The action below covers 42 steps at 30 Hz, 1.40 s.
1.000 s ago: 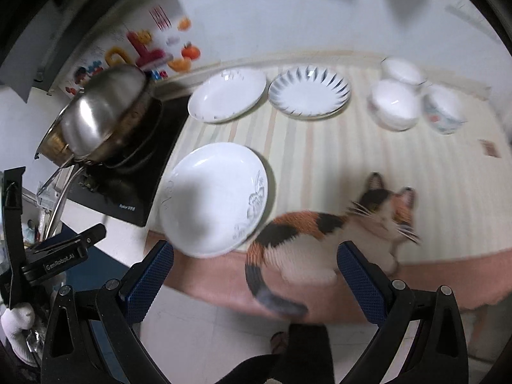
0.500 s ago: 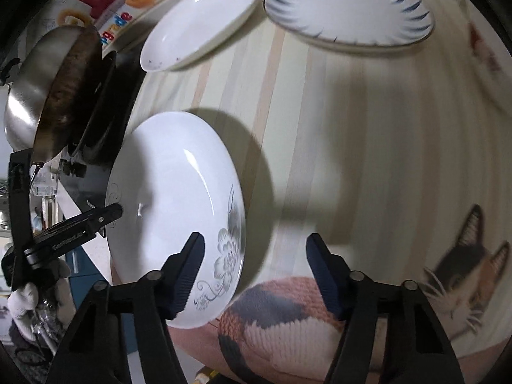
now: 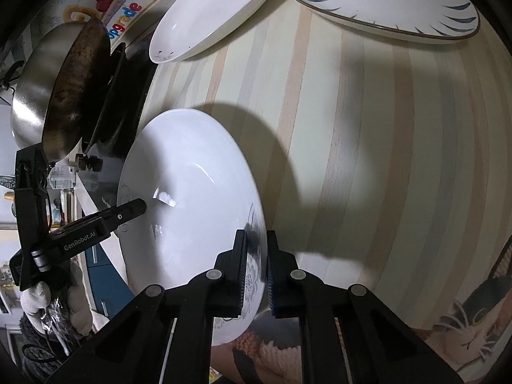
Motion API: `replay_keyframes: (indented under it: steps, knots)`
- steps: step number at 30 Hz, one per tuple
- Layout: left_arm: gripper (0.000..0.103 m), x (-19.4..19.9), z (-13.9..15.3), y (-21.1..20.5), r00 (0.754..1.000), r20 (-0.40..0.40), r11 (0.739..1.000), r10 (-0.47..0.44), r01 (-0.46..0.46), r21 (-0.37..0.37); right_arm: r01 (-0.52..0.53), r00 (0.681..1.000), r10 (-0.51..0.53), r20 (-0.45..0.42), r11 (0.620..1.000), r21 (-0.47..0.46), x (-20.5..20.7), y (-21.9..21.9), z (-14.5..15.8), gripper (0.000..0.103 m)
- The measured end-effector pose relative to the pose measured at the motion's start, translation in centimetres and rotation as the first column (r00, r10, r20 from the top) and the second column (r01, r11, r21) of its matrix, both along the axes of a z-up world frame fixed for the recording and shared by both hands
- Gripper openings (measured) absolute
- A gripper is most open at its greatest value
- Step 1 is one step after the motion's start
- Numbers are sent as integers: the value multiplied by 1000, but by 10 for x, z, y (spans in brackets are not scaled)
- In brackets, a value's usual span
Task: Organize plates and bowls
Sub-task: 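Lift the grey-floral plate off the cloth with both grippers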
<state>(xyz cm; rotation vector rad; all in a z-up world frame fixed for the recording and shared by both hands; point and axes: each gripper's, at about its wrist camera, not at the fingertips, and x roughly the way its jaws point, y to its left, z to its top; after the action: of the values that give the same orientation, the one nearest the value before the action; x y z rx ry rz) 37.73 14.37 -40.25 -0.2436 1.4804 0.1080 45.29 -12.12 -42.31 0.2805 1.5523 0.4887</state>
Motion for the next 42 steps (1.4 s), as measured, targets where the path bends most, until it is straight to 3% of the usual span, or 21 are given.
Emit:
replay_keyframes:
  steps: [6,13,23,28,34,42]
  knots:
    - [32,9,11,-18,1000,11,1000,-23,23,6,2,1000,-2,2,1000,0,-1,-10,2,12]
    - [32,0,50,-42,997,51,998,-57,58,1,28,1000,-28,12,1000,12,-1,-35,24,13]
    - [32,10,69,-95,984,91,987,-156,159,-22,94,994,-94,54,996,4,-12,-101,60,13]
    - [32,15,58,-135,975,77,976,-210,213,-33,130,990,-129,62,991,-11,-17,-138,65,13]
    - [32,19,32,-165,966,37,966,-255,257,-32,184,983,-183,33,983,-24,-22,-181,48,13]
    - [32,20,10,-180,963,-6,963,-268,268,-4,200,980,-200,6,979,-36,-24,-197,25,13]
